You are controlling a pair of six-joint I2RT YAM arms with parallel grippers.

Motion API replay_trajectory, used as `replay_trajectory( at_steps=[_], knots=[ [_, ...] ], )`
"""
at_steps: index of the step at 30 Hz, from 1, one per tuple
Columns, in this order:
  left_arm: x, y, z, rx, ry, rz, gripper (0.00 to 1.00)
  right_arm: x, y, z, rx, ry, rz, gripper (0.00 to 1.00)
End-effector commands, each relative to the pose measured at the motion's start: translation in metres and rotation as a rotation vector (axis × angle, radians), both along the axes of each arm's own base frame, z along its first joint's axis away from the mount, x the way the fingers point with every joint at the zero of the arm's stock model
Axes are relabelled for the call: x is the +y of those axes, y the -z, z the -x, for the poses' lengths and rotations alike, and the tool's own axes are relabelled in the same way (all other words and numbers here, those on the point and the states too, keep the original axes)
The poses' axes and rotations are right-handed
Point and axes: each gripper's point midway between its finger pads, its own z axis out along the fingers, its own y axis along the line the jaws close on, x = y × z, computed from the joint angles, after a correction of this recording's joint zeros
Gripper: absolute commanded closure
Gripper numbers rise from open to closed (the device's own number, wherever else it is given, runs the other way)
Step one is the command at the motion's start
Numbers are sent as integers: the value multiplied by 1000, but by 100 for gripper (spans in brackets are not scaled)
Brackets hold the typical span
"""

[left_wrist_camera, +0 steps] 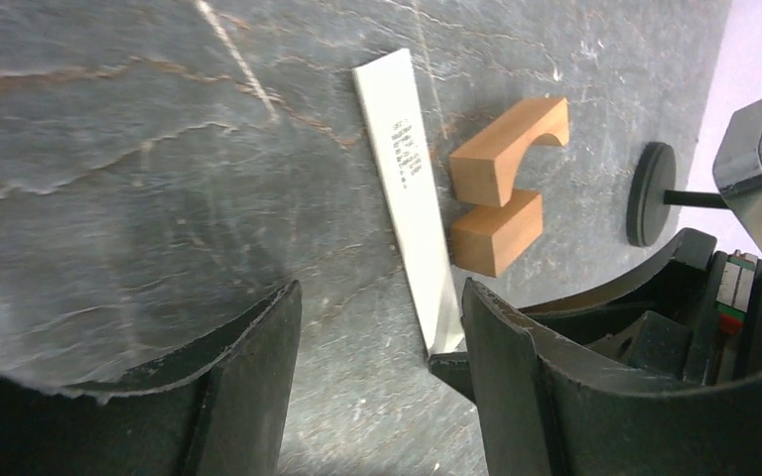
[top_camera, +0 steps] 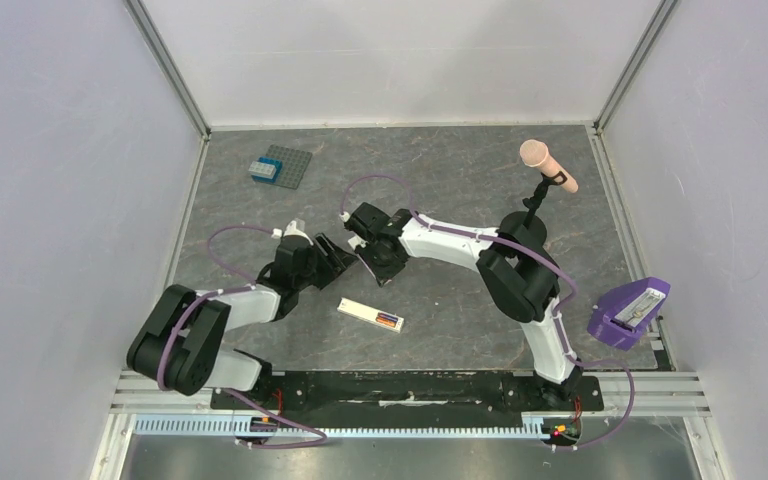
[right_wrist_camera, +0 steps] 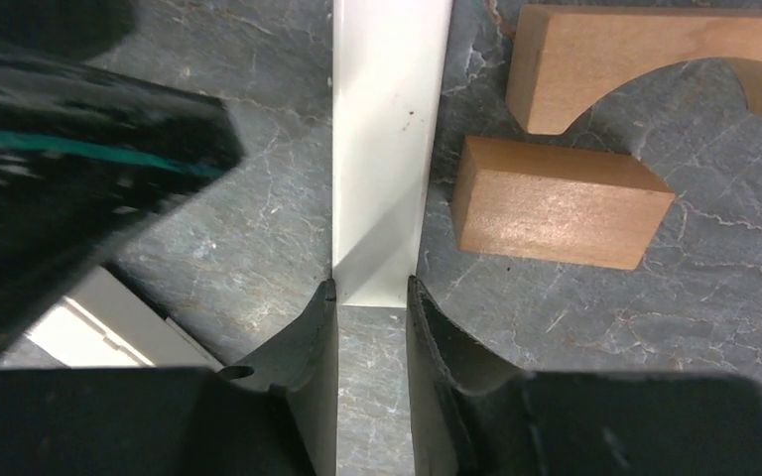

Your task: Load the batteries into the remote control

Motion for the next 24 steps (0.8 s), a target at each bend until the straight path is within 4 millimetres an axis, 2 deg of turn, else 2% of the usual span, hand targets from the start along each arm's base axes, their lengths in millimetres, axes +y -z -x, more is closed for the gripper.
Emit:
replay_trajectory(
  at_steps=[1, 4, 11, 19, 22, 24],
  knots=[
    [-22, -3, -5, -3, 27, 55, 33, -7, 3, 14, 82, 7, 40, 83],
    [-29, -1, -6, 3, 20, 67, 33, -6, -3, 18, 110, 5, 22, 83],
    [-28, 4, -4, 8, -37, 66, 34, -4, -10, 20, 128, 10, -3, 81],
    [-29, 12, -8, 5, -62, 79, 37, -4, -17, 13, 69, 36, -46, 78],
    [-26, 15, -3, 12, -75, 86, 39, 1, -28, 6, 25, 47, -92, 72],
    [-14, 17, -3, 4, -127, 61, 40, 3, -34, 1, -9, 46, -110, 66]
  ],
)
